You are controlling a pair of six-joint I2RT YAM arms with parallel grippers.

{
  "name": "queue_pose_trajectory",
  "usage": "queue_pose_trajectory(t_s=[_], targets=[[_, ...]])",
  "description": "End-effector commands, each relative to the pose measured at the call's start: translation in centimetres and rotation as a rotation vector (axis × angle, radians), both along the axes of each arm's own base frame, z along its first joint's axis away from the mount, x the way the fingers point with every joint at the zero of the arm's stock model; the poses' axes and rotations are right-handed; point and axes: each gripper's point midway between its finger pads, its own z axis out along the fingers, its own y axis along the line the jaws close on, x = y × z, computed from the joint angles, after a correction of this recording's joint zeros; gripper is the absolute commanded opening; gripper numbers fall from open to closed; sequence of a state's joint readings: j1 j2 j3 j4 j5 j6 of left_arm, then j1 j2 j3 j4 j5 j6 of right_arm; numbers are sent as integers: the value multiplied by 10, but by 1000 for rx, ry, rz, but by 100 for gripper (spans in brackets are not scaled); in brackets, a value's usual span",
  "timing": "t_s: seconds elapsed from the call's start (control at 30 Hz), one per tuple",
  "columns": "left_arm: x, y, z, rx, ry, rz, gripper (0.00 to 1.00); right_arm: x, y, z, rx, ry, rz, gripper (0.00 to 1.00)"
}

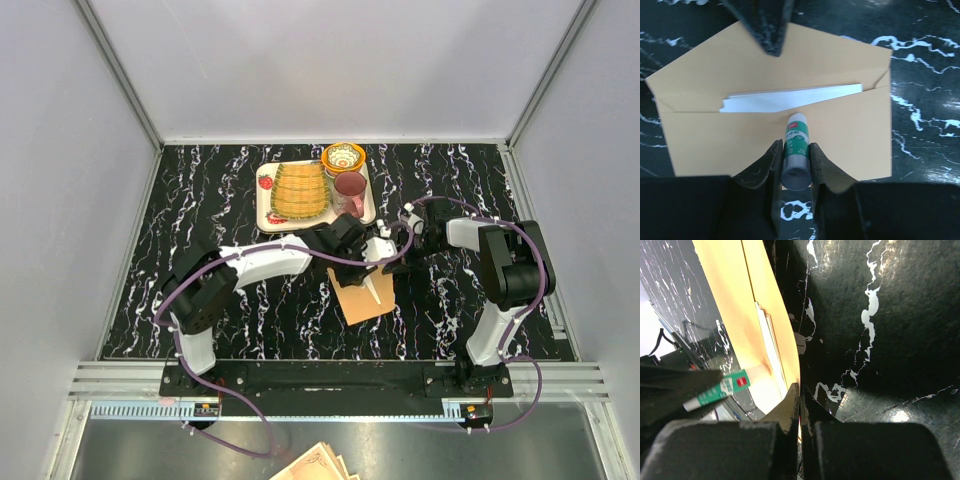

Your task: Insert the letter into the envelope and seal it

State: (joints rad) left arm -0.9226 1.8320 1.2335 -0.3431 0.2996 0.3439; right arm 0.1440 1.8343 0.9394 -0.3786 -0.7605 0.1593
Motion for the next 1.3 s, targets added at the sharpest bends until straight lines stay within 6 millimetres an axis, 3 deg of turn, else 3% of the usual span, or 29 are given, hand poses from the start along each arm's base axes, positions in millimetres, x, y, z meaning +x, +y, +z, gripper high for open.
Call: queue_pose_trajectory(t_s=[0.0, 0.07, 0.2, 0.37, 0.5, 0.6, 0.83, 0.97, 1.27], targets=[[14, 43, -37, 146, 78, 82, 0, 12, 1, 3, -4, -30, -5, 0], [26, 44, -36, 146, 62, 97, 0, 11, 1, 2, -4, -25, -6, 0], [22, 40, -36, 145, 68, 77, 0, 11, 1, 2, -4, -21, -7, 0], [-17, 34, -31, 134, 100, 11, 0, 11, 1, 1, -5, -23, -7, 0], [-32, 33, -29, 127, 119, -3, 0, 12, 1, 1, -4, -23, -7, 0], [-27, 38, -35, 144, 115, 3, 0, 11, 1, 1, -4, -20, -7, 0], [20, 46, -38, 148, 94, 92, 0, 11, 2, 0, -2, -15, -6, 0], [22, 43, -37, 145, 94, 90, 0, 11, 2, 1, -1, -17, -6, 0], [-38, 36, -32, 140, 139, -2, 0, 12, 1, 1, -3, -21, -6, 0]])
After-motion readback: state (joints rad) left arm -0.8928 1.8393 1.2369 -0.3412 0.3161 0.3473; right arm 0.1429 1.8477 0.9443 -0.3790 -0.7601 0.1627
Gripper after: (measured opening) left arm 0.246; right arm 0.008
